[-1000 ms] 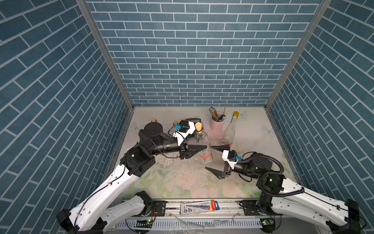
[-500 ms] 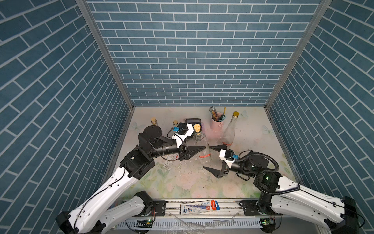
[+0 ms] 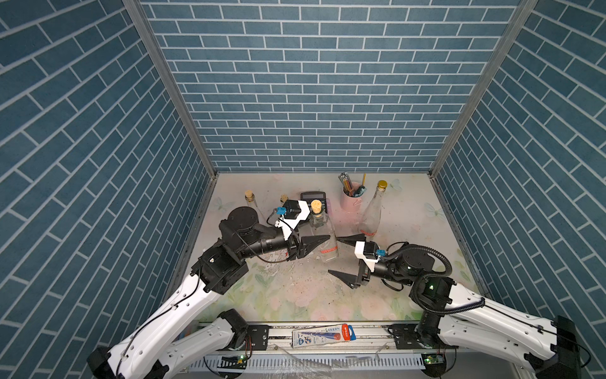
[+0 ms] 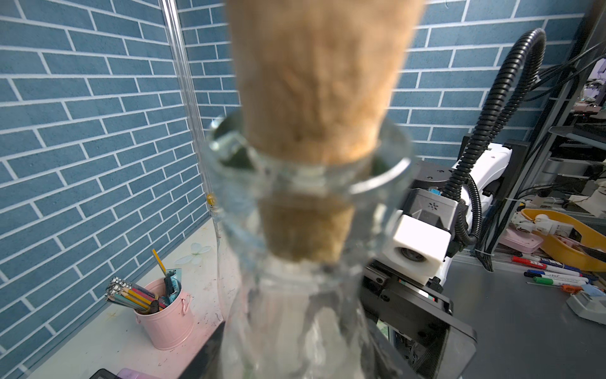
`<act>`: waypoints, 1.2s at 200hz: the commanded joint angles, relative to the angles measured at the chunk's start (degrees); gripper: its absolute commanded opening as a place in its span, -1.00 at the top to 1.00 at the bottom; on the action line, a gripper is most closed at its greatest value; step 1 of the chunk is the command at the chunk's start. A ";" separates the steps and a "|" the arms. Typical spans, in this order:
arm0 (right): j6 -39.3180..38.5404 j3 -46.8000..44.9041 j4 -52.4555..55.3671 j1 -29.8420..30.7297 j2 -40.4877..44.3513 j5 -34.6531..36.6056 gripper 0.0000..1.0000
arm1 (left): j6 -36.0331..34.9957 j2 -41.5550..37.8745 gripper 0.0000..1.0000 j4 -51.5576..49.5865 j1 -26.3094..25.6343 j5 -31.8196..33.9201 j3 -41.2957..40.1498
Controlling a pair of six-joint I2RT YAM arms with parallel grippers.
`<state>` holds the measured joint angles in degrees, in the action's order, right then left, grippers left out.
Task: Remove the label from the bottle
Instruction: Tear open the label from the bottle.
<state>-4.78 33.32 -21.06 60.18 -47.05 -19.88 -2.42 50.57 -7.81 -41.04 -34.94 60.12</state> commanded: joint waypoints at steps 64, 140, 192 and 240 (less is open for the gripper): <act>1.96 1.48 -2.06 -0.02 1.19 -3.57 -0.80 | -0.75 -1.26 1.00 6.21 0.50 1.93 -0.09; 2.05 1.02 -1.79 0.02 1.77 -3.24 -0.79 | -0.84 -1.63 1.00 6.25 0.52 3.04 -0.44; 2.23 1.04 -1.71 -0.02 1.88 -4.08 -0.77 | -0.93 -1.78 1.00 6.24 0.52 3.99 -0.66; 2.33 0.81 -1.71 0.10 2.63 -4.91 -0.76 | -0.79 -1.66 1.00 6.47 0.52 5.36 -0.97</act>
<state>-3.22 33.32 -21.47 60.20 -45.63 -23.42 -2.63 50.11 -6.13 -40.88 -30.48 59.16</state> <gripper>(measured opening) 0.881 0.596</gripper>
